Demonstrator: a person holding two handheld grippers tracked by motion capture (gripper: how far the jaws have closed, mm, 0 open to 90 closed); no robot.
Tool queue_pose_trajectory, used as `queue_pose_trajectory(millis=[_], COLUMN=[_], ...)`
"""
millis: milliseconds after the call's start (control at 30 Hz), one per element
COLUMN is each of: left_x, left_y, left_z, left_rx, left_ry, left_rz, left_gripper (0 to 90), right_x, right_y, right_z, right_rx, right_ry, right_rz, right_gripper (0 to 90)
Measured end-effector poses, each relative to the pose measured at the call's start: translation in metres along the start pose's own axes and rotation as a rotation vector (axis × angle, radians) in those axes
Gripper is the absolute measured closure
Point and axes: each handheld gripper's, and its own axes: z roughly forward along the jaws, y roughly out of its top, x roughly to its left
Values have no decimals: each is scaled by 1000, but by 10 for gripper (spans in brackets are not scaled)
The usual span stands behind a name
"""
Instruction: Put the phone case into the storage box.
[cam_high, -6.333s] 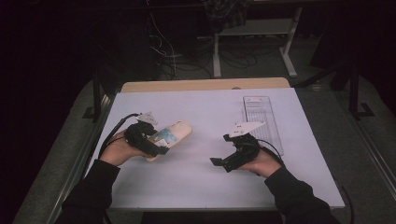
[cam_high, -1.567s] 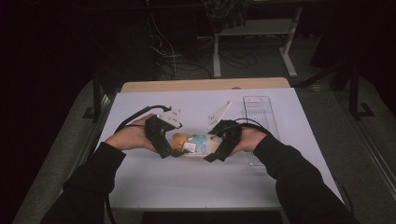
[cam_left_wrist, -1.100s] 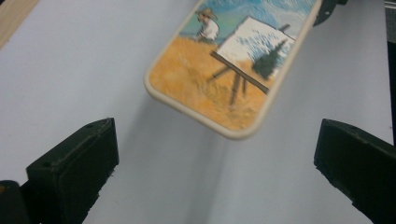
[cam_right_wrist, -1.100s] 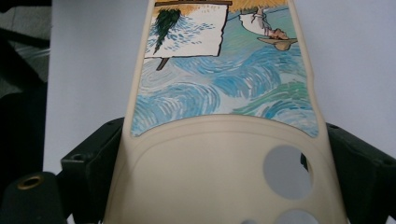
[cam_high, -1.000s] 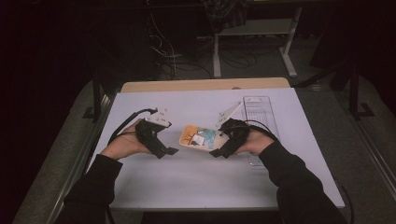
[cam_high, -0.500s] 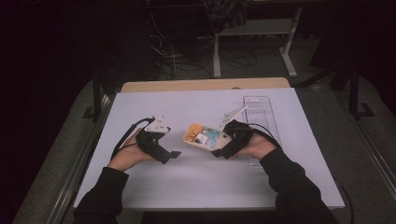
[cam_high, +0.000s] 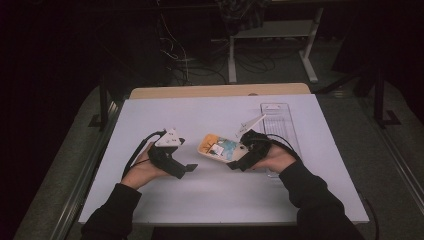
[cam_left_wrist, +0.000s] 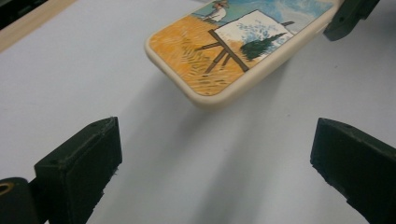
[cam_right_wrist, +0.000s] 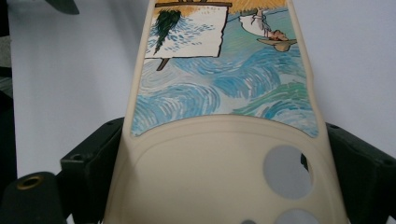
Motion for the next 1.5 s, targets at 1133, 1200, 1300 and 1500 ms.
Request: queue_pose_trajectory(millis=[1133,1200,1300,1500], left_x=[-29,-31,-33,-36], left_y=[6,7,7,8], left_z=[13,14,15,16], left_rx=[-8,2,4,10], left_ry=[198,208,222,250], left_rz=[318,337,365,416], left_gripper=[11,11,11,11], right_x=[0,0,1,2], right_y=[0,0,0,0], right_z=[0,0,0,-1], right_rx=[-6,-7,-9,-10], right_ry=[-5,-7,-5,-3], right_rz=[-4,-5,5,19], right_gripper=[90,90,90,90])
